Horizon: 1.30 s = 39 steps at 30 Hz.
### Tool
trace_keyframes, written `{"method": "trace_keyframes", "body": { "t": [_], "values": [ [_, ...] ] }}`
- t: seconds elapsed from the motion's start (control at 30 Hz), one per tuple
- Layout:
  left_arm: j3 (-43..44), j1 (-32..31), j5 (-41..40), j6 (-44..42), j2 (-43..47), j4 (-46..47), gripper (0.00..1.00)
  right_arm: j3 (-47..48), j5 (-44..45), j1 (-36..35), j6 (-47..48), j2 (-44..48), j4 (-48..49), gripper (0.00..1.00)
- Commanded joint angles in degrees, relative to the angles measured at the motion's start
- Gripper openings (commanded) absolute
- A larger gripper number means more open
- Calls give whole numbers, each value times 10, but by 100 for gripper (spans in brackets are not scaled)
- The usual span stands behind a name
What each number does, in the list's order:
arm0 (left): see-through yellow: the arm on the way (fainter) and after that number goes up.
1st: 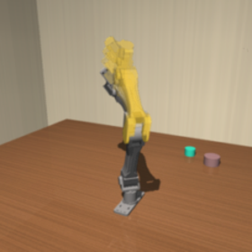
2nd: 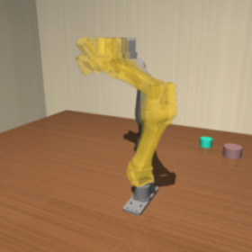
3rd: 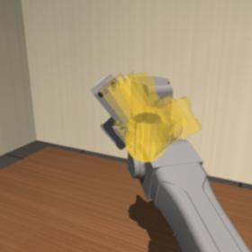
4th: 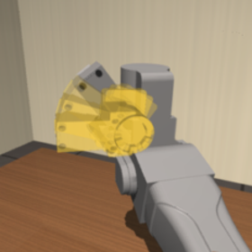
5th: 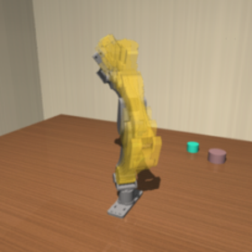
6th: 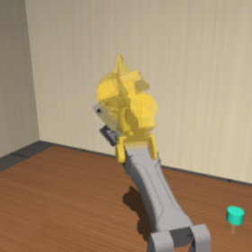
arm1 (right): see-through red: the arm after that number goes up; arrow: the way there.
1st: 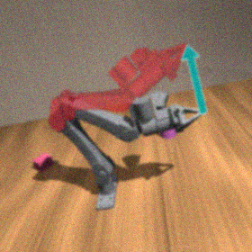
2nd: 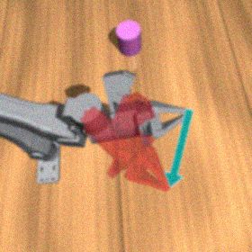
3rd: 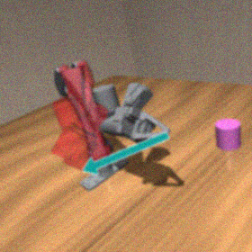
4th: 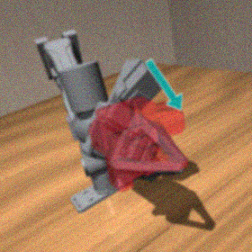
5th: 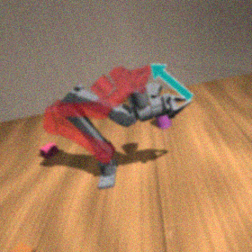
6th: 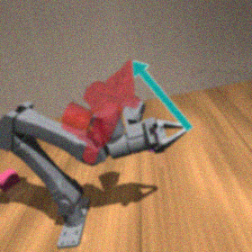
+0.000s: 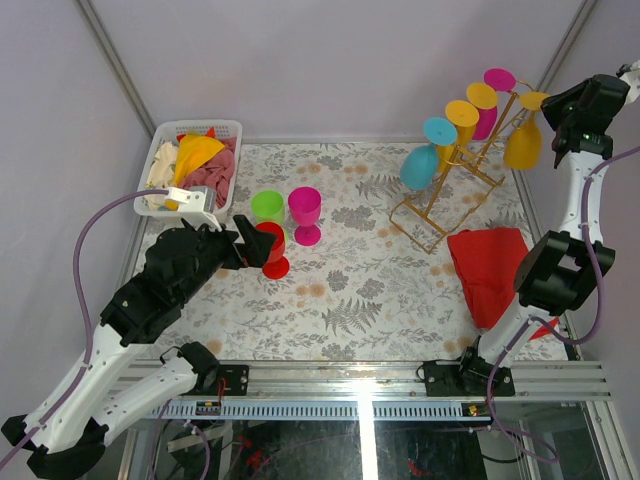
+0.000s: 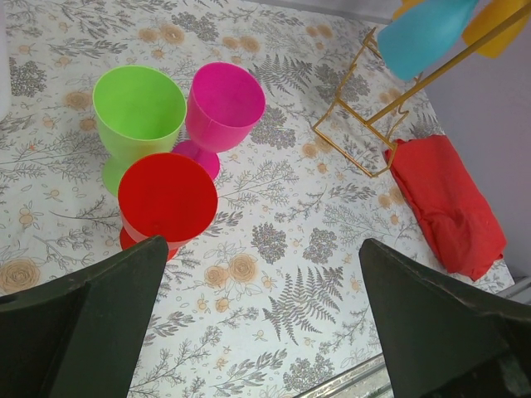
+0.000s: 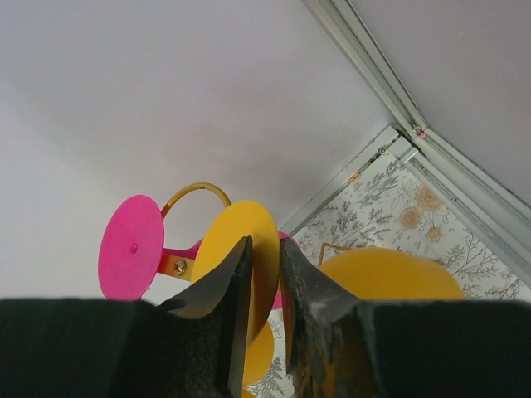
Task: Take the wine glass off the wine glass rack
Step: Pick up the wine glass from the wine rack.
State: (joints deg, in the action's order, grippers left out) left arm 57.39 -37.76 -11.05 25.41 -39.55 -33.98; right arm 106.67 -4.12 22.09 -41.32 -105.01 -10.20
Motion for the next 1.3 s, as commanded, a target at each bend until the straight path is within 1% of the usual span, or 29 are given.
{"method": "trace_keyframes", "body": {
  "t": [0.0, 0.07, 0.23, 0.37, 0.43, 0.83, 1.1, 1.27],
  "values": [
    [4, 4, 8, -3, 2, 23, 100, 24, 7, 2, 43, 27, 21, 23],
    [1, 4, 9, 0, 2, 25, 100, 18, 7, 2, 46, 32, 26, 18],
    [2, 4, 10, 2, 1, 25, 100, 15, 2, 2, 43, 36, 33, 14],
    [1, 4, 10, 3, 0, 25, 100, 3, -7, 2, 33, 43, 45, 6],
    [1, 3, 10, 3, 1, 25, 100, -5, -14, 2, 24, 47, 53, 0],
    [1, 4, 4, 11, 8, 25, 100, -47, -19, 2, -35, 65, 112, 0],
    [6, 4, 7, 19, 9, 27, 100, -57, -21, 2, -29, 72, 141, 0],
    [9, 4, 9, 30, 11, 27, 100, -67, 6, 2, -14, 82, 151, 0]
  ]
}}
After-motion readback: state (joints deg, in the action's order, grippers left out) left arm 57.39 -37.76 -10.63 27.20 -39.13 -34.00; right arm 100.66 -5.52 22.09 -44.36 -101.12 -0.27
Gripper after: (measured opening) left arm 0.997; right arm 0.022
